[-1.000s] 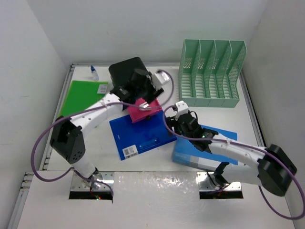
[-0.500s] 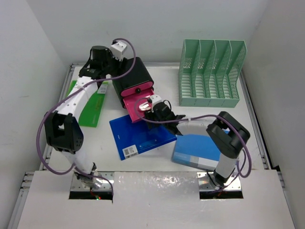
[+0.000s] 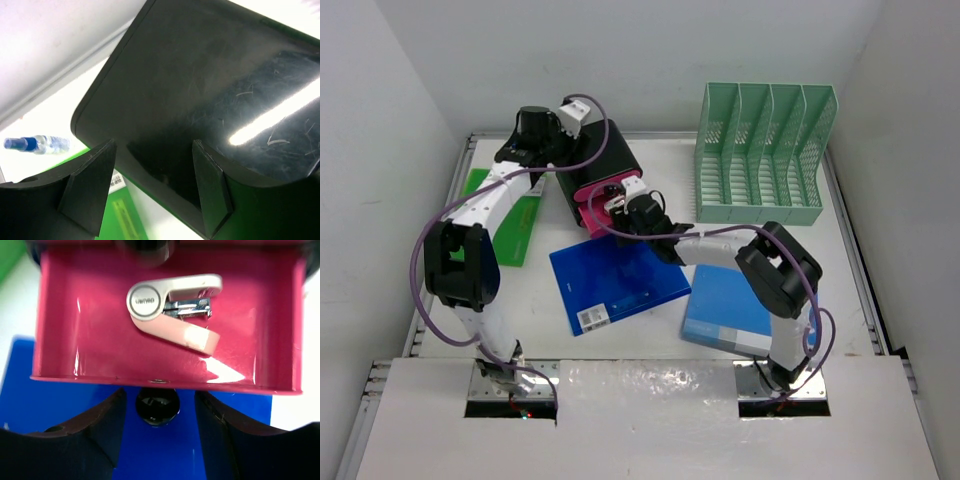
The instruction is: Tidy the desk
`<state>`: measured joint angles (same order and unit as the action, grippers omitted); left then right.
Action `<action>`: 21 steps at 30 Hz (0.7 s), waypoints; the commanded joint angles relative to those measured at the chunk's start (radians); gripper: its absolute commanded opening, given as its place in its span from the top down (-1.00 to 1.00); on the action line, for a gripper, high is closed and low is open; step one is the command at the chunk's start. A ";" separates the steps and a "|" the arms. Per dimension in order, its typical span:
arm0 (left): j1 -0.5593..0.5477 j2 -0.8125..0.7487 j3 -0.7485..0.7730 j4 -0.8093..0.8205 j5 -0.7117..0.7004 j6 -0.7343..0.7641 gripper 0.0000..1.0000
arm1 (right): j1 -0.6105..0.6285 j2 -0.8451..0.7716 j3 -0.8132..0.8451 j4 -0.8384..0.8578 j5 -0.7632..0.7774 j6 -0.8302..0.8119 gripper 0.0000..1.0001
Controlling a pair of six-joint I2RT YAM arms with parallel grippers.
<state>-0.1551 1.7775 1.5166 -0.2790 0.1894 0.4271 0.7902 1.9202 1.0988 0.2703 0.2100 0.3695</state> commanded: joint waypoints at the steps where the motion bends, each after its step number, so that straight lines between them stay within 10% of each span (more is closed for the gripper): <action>1: 0.008 -0.016 -0.015 0.043 0.022 0.051 -0.21 | -0.012 0.016 0.088 0.128 0.029 0.002 -0.10; 21: 0.012 0.017 -0.024 0.015 0.087 0.091 -0.20 | -0.025 0.174 0.233 0.267 0.146 0.039 -0.02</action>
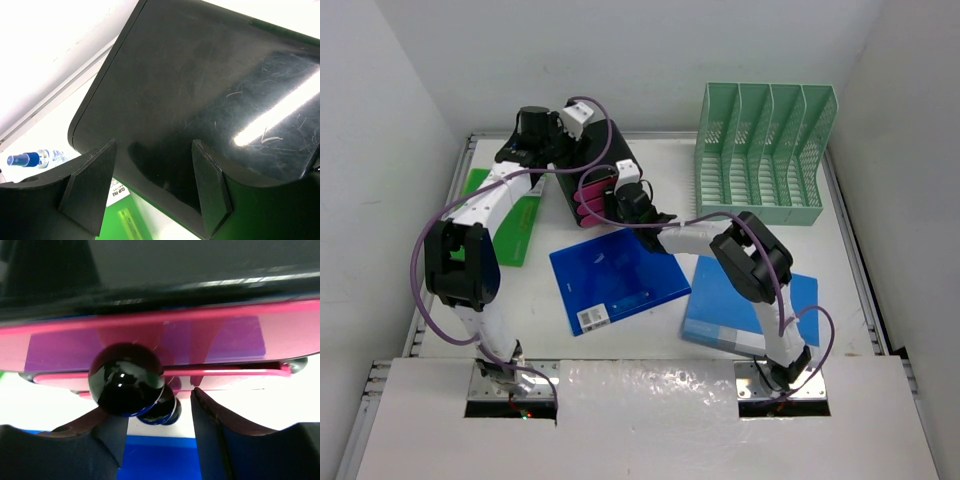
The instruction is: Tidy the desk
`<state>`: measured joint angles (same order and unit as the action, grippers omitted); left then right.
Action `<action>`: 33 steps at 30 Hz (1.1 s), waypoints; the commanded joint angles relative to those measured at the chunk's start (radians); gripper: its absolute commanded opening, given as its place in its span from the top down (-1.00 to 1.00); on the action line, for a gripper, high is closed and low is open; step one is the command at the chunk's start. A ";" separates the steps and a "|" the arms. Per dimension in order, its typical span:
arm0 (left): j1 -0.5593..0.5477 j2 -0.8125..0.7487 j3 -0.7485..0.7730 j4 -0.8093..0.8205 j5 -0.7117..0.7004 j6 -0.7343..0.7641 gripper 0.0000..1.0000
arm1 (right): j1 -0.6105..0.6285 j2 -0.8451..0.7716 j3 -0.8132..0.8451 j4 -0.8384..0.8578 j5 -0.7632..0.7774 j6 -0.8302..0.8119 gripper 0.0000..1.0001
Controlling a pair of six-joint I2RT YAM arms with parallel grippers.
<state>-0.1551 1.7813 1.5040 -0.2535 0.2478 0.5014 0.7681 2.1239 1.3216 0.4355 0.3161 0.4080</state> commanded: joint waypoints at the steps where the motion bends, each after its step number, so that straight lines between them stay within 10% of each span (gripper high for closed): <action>1: 0.012 0.013 -0.011 -0.010 0.028 0.017 -0.20 | -0.001 -0.024 0.019 0.100 0.046 -0.001 0.00; 10: 0.012 0.007 -0.005 -0.026 0.021 0.029 -0.20 | 0.002 -0.031 -0.031 0.147 0.069 0.015 0.02; 17: 0.012 0.015 -0.007 -0.033 0.034 0.031 -0.20 | 0.060 -0.047 -0.117 0.181 0.095 -0.063 -0.45; 33: 0.014 0.026 -0.010 -0.044 0.062 0.022 -0.20 | 0.043 0.114 0.004 0.193 0.161 -0.052 -0.08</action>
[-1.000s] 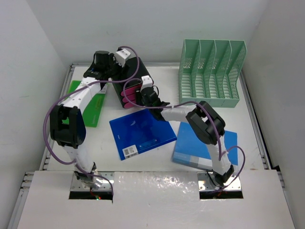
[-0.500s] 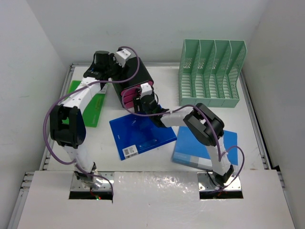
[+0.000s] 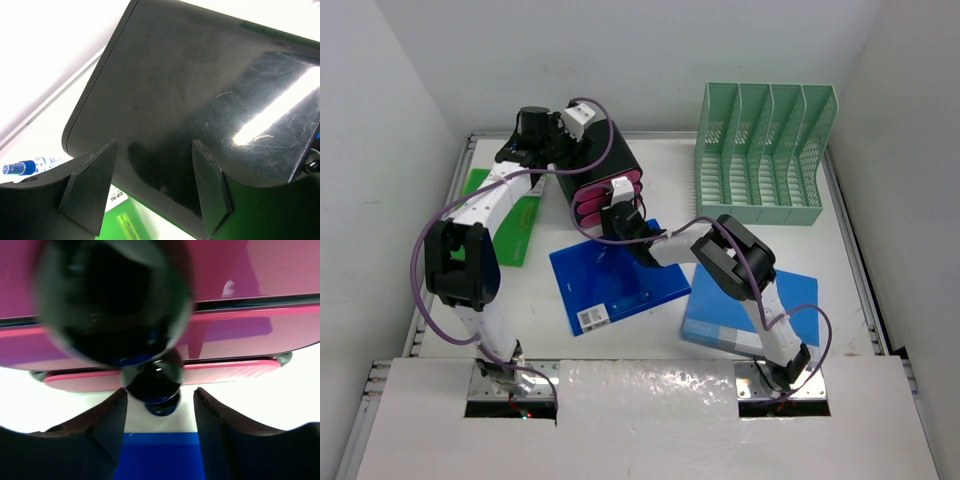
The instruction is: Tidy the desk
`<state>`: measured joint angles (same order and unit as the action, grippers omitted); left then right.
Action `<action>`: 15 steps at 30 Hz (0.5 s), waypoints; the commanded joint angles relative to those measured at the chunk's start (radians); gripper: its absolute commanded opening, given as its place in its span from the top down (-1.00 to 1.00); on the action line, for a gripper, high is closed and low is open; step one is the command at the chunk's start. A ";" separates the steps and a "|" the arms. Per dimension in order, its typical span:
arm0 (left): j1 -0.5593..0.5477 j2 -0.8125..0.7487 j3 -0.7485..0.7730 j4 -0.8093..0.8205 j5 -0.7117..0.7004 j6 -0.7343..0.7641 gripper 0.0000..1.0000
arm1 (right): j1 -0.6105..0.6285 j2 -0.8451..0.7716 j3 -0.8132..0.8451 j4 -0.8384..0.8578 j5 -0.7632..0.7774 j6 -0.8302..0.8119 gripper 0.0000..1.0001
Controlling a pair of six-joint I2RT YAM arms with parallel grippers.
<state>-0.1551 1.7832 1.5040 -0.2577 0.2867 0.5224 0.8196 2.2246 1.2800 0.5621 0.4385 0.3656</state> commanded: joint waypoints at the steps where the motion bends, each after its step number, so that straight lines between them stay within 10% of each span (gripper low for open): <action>1: 0.014 0.025 -0.010 -0.043 0.022 0.001 -0.20 | -0.010 0.017 0.050 0.071 0.037 -0.014 -0.01; 15: 0.015 0.031 0.001 -0.074 0.009 0.005 -0.20 | -0.014 -0.037 -0.099 0.160 0.011 -0.002 0.72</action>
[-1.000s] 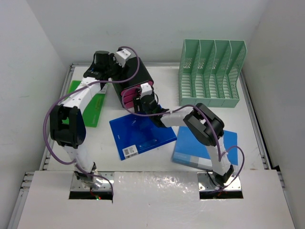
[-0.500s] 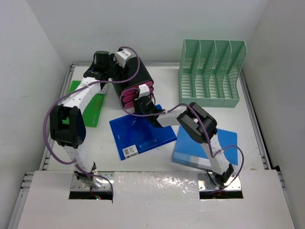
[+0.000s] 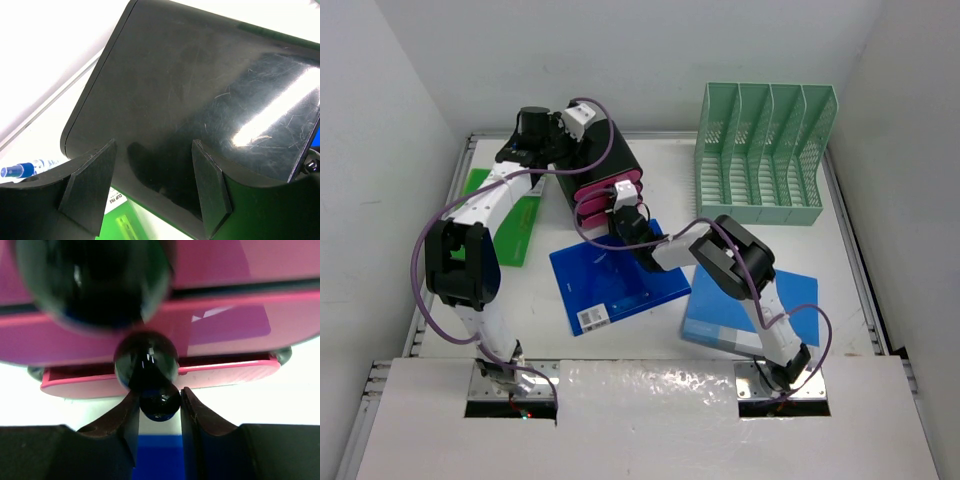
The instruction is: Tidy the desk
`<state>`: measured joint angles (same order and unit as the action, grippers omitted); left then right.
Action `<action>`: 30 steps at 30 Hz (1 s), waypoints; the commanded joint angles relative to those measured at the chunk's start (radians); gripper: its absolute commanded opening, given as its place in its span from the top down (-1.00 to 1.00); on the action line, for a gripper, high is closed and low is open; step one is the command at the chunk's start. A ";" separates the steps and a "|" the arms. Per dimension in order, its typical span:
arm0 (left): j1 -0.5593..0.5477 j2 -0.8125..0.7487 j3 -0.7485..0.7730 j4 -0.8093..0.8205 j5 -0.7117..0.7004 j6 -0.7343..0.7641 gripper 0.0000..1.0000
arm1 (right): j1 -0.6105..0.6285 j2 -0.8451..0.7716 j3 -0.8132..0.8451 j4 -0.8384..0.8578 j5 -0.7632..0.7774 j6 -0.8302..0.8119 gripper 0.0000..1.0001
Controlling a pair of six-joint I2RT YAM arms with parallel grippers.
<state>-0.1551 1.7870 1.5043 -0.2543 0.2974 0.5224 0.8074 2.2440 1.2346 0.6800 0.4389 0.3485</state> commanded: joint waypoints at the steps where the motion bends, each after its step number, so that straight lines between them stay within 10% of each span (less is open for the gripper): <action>1: 0.015 0.028 0.004 -0.080 -0.003 0.002 -0.20 | 0.001 -0.070 -0.091 0.047 0.012 0.014 0.75; 26: 0.187 0.049 0.209 0.062 -0.017 -0.446 -0.41 | 0.096 -0.328 -0.394 0.055 -0.028 0.035 0.74; 30: 0.224 0.086 0.230 0.130 -0.098 -0.513 -0.45 | 0.108 -0.351 -0.409 0.052 -0.023 0.026 0.40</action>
<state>0.0399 1.8778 1.6848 -0.2367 0.2710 0.0982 0.8940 1.9530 0.8303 0.6937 0.4419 0.3740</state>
